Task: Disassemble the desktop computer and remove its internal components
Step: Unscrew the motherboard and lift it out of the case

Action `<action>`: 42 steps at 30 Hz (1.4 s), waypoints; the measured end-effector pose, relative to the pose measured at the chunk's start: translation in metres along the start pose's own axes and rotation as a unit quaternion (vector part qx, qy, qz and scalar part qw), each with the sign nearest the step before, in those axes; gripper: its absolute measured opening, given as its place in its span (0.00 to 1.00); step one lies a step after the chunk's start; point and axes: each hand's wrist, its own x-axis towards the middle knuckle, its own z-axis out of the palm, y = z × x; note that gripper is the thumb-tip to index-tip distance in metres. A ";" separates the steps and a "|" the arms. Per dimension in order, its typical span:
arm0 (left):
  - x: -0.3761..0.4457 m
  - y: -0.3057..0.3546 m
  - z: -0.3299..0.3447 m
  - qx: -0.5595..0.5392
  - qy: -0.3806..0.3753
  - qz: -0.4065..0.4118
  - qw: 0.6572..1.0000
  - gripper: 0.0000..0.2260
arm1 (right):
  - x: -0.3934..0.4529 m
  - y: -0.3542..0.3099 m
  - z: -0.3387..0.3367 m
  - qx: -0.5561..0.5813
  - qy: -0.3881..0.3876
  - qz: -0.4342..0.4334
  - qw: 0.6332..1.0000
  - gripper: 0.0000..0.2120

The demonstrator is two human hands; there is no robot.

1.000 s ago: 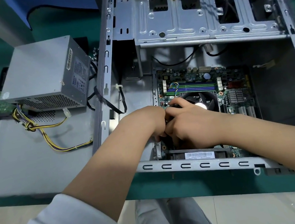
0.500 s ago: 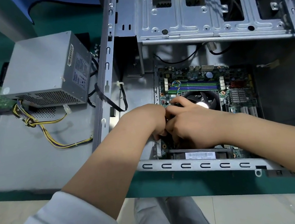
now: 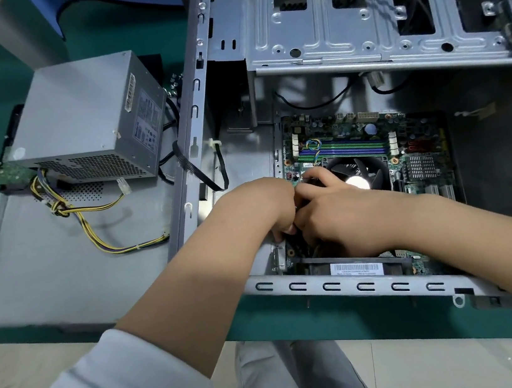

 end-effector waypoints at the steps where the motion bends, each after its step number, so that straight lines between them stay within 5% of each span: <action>1: 0.000 0.000 0.000 -0.002 -0.004 -0.002 1.000 0.13 | 0.000 0.000 0.000 -0.001 -0.005 -0.003 1.000 0.10; 5: -0.001 -0.001 -0.001 -0.006 -0.016 -0.003 1.000 0.13 | -0.001 0.000 -0.002 0.010 -0.032 -0.008 0.999 0.13; 10: -0.007 0.002 -0.006 0.012 0.058 0.023 0.998 0.06 | -0.008 0.009 -0.018 0.266 0.134 0.039 0.954 0.03; 14: -0.008 0.000 -0.011 -0.056 0.148 0.054 0.986 0.09 | -0.013 0.014 -0.015 0.248 0.184 0.077 0.948 0.01; 18: -0.010 -0.001 -0.010 -0.164 0.143 0.043 0.975 0.04 | -0.021 0.024 -0.015 0.187 0.258 0.137 0.938 0.03; 21: -0.014 -0.002 -0.005 -0.210 0.174 0.025 0.962 0.03 | -0.027 0.035 -0.014 0.246 0.267 0.201 0.910 0.09; 25: -0.032 0.001 0.001 0.018 0.370 -0.020 0.928 0.07 | -0.046 0.047 -0.014 0.307 0.237 0.271 0.881 0.11; 27: -0.045 0.002 0.001 0.114 0.409 0.006 0.905 0.07 | -0.058 0.044 -0.012 0.309 0.188 0.276 0.891 0.21; 30: -0.060 -0.010 -0.005 0.215 0.422 0.105 0.875 0.05 | -0.068 0.033 -0.002 0.318 0.122 0.276 0.899 0.41; 33: -0.070 -0.032 -0.014 0.269 0.397 0.116 0.870 0.07 | -0.068 0.024 0.010 0.296 0.085 0.291 0.906 0.51; 38: -0.068 -0.034 -0.016 0.288 0.389 0.106 0.868 0.11 | -0.058 0.027 0.019 0.278 0.067 0.318 0.904 0.58; 42: -0.066 -0.036 -0.014 0.266 0.409 0.105 0.867 0.12 | -0.055 0.027 0.024 0.306 0.119 0.302 0.895 0.51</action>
